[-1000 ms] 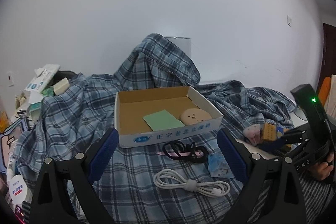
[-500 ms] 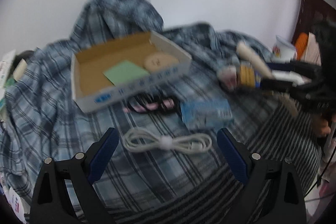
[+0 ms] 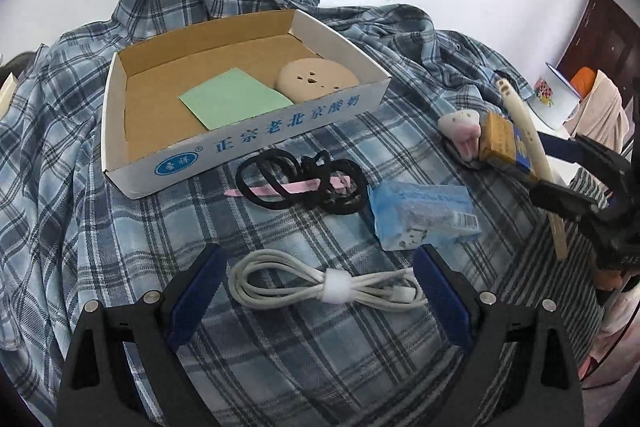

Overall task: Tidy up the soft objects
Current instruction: 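Lift the phone case with the right gripper while the left gripper reaches the white cable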

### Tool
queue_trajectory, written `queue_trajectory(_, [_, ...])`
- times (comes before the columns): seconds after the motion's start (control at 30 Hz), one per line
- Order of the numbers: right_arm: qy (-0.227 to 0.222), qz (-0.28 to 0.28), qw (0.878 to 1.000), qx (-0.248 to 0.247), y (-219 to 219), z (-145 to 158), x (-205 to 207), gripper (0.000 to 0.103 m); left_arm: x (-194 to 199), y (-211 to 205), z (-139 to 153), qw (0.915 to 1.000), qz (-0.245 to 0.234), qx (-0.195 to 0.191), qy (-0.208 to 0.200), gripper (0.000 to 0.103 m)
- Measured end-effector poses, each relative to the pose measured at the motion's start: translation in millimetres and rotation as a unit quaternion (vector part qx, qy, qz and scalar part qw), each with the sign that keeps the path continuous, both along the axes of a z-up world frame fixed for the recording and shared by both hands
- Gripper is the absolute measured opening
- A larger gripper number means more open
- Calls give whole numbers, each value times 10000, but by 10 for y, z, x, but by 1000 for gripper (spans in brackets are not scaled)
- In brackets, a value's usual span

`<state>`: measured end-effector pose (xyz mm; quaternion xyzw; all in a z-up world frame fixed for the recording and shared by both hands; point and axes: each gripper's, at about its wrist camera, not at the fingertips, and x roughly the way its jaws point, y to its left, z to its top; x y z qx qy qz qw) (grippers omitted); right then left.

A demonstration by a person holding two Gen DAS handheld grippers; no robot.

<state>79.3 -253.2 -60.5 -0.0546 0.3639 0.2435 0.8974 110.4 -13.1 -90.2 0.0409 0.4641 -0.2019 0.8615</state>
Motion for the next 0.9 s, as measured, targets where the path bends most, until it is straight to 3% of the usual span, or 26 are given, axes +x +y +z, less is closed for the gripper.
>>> queue_trajectory(0.6, [-9,92,9999,-118,41,-32,-10,72,93,-29,-160,9993,16,113,347,96])
queue_trajectory(0.77, [-6,99,9999,-120,42,-34,-5,72,103,22,-153,9992,147,21,380,96])
queue_trajectory(0.9, [18,101,9999,-121,43,-43,2,72,102,127,-104,9983,152,-398,407,96])
